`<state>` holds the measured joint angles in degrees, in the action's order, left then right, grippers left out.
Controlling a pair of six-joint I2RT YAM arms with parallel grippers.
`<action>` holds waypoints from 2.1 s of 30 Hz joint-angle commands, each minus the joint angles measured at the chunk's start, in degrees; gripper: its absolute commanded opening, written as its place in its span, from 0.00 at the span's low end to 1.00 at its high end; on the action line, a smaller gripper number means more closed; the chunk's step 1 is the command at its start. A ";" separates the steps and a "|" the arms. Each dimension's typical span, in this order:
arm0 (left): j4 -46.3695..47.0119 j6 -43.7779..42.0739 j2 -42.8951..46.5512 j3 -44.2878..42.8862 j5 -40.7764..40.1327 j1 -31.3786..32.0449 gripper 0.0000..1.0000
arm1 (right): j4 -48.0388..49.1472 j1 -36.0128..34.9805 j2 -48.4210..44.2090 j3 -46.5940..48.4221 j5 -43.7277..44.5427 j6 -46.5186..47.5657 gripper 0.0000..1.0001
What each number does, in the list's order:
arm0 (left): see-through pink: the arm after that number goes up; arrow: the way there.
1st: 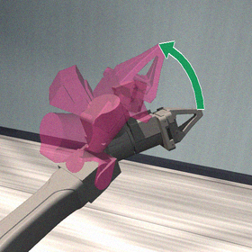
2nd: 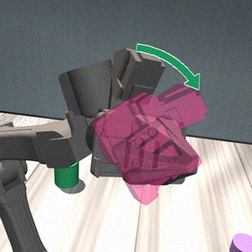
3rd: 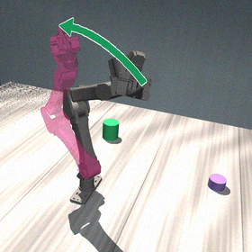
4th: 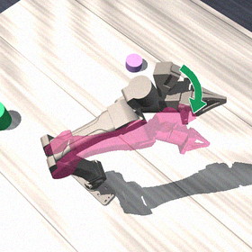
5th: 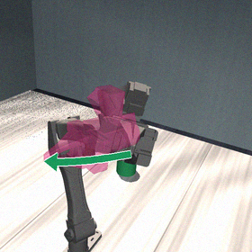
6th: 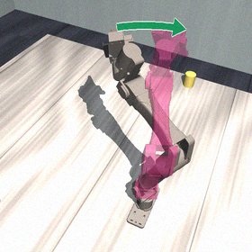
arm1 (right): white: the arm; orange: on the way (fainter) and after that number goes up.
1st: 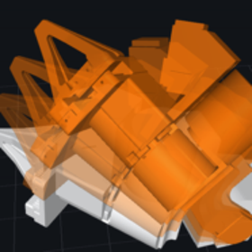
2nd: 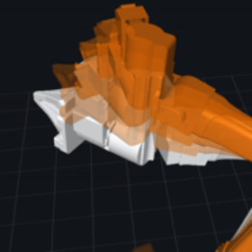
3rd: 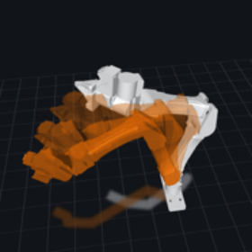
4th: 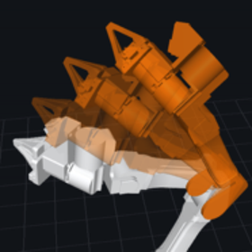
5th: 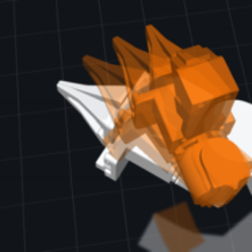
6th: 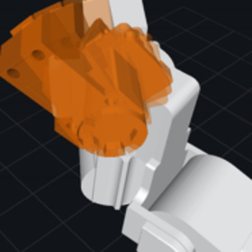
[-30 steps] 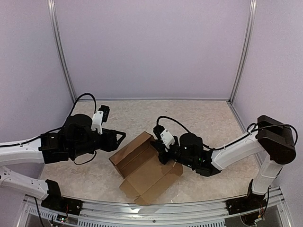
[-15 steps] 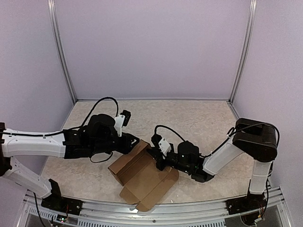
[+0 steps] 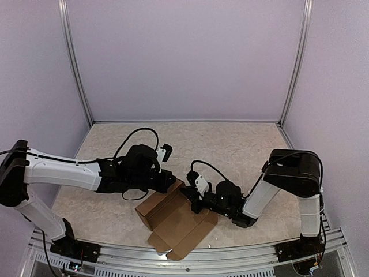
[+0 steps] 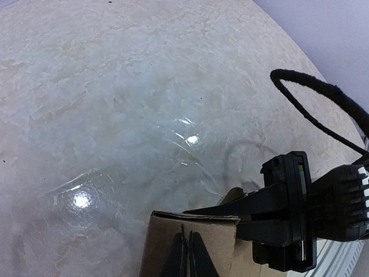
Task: Fold the paper box
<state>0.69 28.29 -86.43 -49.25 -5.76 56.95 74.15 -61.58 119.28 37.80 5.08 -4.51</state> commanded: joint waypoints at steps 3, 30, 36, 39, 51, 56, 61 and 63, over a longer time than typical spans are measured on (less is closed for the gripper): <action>-0.15 0.71 -3.06 -2.17 1.36 -0.02 0.02 | 6.39 0.38 3.01 -1.03 0.80 -2.35 0.00; -2.40 2.64 -6.91 -4.02 1.11 2.35 0.00 | 7.07 -0.56 4.12 -0.12 5.69 -2.64 0.21; -2.19 2.95 -7.20 -3.83 1.26 2.53 0.00 | 6.44 -0.83 4.66 1.10 6.35 -2.33 0.17; -2.18 3.12 -7.33 -3.83 1.15 2.57 0.00 | 6.45 -1.03 5.05 1.71 6.40 -2.60 0.16; -1.80 3.52 -8.37 -3.92 1.17 2.82 0.00 | 5.13 -1.70 5.47 2.29 7.40 -2.30 0.16; -1.95 3.54 -7.98 -3.75 0.92 2.82 0.00 | 5.32 -1.93 6.04 2.06 7.86 -2.54 0.16; -2.66 3.26 -7.27 -3.74 0.17 2.82 0.00 | 4.81 -1.98 6.13 2.40 8.32 -2.38 0.06; -2.70 3.19 -6.85 -3.74 0.25 2.82 0.00 | 4.50 -1.96 6.05 2.60 8.27 -2.33 0.00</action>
<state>0.67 31.51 -93.08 -52.75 -5.02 59.27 76.62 -63.00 124.03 39.51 12.29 -6.87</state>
